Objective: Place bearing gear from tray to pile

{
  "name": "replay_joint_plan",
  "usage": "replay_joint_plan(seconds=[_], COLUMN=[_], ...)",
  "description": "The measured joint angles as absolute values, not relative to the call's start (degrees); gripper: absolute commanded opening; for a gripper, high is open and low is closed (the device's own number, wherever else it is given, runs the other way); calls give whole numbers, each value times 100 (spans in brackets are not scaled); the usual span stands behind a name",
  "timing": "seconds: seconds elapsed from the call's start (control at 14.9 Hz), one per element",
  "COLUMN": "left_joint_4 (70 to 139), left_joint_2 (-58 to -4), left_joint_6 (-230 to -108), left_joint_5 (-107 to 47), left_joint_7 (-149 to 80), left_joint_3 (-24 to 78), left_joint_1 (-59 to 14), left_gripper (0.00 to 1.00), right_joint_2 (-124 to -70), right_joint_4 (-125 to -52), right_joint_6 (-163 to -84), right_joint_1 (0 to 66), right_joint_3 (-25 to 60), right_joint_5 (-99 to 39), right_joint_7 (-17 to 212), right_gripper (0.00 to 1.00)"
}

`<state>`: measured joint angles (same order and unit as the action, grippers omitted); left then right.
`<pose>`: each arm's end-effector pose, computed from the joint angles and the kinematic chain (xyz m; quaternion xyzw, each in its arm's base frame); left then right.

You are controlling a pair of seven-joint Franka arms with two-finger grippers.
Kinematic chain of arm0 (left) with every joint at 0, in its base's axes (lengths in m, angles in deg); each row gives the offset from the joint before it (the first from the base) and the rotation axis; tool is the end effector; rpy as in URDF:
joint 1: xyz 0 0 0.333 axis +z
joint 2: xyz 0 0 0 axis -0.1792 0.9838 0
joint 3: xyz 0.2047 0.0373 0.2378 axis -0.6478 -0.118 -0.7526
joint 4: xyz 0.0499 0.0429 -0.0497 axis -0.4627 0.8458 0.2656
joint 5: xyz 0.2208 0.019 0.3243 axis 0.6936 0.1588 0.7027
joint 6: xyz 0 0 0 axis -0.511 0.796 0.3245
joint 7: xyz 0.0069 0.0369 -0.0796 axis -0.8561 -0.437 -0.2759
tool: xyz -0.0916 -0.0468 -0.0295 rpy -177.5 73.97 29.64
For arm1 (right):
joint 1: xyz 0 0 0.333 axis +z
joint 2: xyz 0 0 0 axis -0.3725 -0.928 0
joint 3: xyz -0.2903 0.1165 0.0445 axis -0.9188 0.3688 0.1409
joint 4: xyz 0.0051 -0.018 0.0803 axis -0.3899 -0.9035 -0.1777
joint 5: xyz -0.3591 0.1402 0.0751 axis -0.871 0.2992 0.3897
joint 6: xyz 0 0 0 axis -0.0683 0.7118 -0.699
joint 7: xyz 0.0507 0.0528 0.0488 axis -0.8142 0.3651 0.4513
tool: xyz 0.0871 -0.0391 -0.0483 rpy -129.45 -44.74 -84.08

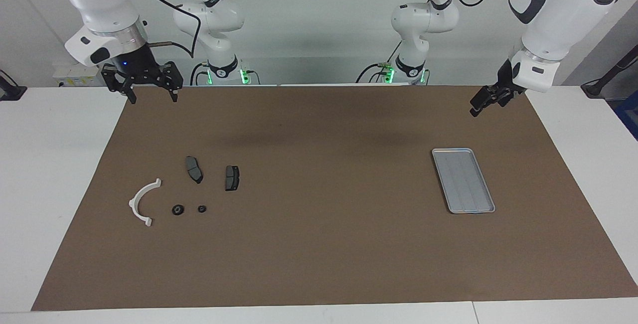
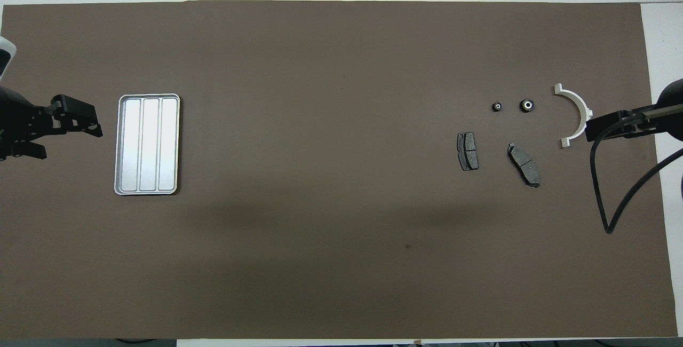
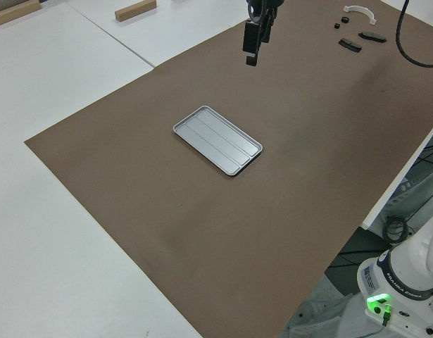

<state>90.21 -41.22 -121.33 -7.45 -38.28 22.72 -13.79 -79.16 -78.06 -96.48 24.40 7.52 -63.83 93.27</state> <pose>0.5507 -0.0272 0.5864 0.9881 0.1474 -0.0413 0.0119 0.5397 -0.0096 0.6253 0.9991 0.0305 -0.0014 0.0278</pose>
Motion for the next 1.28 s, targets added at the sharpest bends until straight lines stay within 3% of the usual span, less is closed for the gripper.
replay_joint_plan(seconds=[1.28], left_joint_4=[9021], left_joint_2=[-4122], left_joint_6=[-12133], left_joint_5=[-745], left_joint_7=[-3828], left_joint_3=[2272], left_joint_1=[-1379], left_gripper=[100], right_joint_2=[-7891], right_joint_4=[-7846], right_joint_6=[-9631], right_joint_1=[2360], right_joint_3=[749], right_joint_5=[-6018], right_joint_7=[9120], right_gripper=[100])
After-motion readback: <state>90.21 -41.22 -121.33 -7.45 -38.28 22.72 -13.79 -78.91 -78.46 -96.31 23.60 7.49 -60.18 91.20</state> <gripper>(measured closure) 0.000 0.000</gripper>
